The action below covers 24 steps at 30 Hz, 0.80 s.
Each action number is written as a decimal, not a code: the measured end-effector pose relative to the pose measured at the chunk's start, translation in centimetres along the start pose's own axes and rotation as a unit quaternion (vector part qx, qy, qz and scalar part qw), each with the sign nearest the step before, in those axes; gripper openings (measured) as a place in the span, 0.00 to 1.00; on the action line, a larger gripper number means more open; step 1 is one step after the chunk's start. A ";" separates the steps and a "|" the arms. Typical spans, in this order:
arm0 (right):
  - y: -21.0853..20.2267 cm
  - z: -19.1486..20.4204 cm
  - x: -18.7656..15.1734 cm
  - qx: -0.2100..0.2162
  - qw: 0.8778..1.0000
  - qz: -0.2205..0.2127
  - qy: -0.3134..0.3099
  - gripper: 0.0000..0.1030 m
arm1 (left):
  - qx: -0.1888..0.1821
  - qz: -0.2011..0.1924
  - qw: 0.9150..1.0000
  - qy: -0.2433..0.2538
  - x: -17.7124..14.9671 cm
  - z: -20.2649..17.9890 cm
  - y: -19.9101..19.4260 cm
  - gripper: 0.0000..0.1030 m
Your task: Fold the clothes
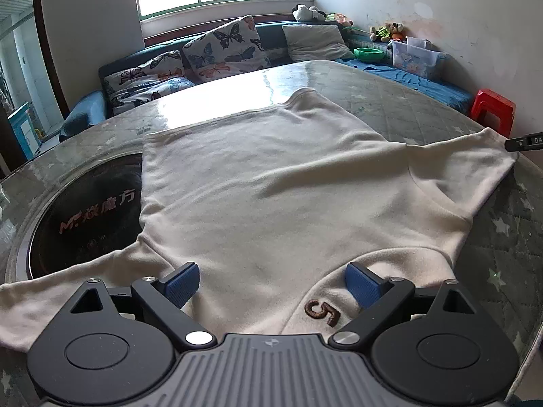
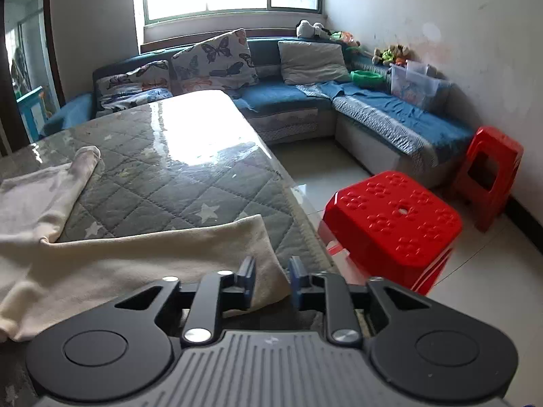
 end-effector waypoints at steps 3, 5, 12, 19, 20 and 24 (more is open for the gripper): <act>0.5 -0.1 -0.5 0.001 1.000 0.005 0.006 0.28 | -0.001 0.000 1.000 -0.002 0.0 0.0 0.0 0.92; 0.6 0.0 -0.7 0.001 1.000 0.003 0.002 0.24 | -0.002 0.000 1.000 -0.002 -0.1 0.0 0.0 0.92; 0.2 -0.4 -0.6 -0.028 0.999 0.001 -0.016 0.04 | -0.020 0.003 1.000 -0.006 -0.8 -0.2 -0.6 0.91; 0.2 -0.5 -0.3 -0.044 0.998 0.012 -0.038 0.14 | -0.032 0.001 1.000 0.001 -1.0 0.0 -1.2 0.91; 0.2 -0.6 -0.1 -0.046 0.998 0.014 -0.041 0.19 | -0.033 0.000 0.999 0.002 -1.0 0.0 -1.3 0.91; -0.3 0.7 0.9 -0.028 0.998 0.003 -0.059 0.22 | -0.032 -0.007 0.999 0.004 -0.4 0.3 -1.6 0.92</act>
Point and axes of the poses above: each gripper's, at about its wrist camera, not at the fingertips, and y roughly the way its jaws point, z to its left, x to its top, the point moved 8 cm from there along y, roughly the way its jaws point, and after that the axes turned 2 degrees about -z, right-handed, at the moved point
